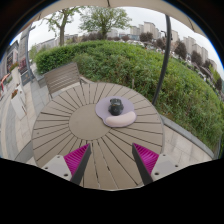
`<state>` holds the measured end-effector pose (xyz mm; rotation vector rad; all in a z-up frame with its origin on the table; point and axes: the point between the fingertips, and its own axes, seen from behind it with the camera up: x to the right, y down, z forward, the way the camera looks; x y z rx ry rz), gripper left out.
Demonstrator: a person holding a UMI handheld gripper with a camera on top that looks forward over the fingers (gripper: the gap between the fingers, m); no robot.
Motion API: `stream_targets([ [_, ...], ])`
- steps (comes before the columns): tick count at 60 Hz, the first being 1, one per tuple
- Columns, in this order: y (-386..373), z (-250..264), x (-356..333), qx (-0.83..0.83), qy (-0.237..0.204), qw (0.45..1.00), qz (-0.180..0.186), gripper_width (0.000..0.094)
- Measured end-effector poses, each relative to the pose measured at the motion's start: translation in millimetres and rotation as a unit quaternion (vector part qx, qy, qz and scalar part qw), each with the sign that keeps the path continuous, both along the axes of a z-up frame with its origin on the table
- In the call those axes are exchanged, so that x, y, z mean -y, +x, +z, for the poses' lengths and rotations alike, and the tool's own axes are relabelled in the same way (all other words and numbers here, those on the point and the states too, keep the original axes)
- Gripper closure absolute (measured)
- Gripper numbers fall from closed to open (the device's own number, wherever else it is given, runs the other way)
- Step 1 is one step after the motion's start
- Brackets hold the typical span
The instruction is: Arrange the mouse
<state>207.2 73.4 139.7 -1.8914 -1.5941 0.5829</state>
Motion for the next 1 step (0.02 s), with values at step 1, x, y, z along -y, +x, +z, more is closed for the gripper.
stream_targets([
  [1,0.4,-1.1,2.0,0.001,-0.008,1.000,-0.001,0.0075],
])
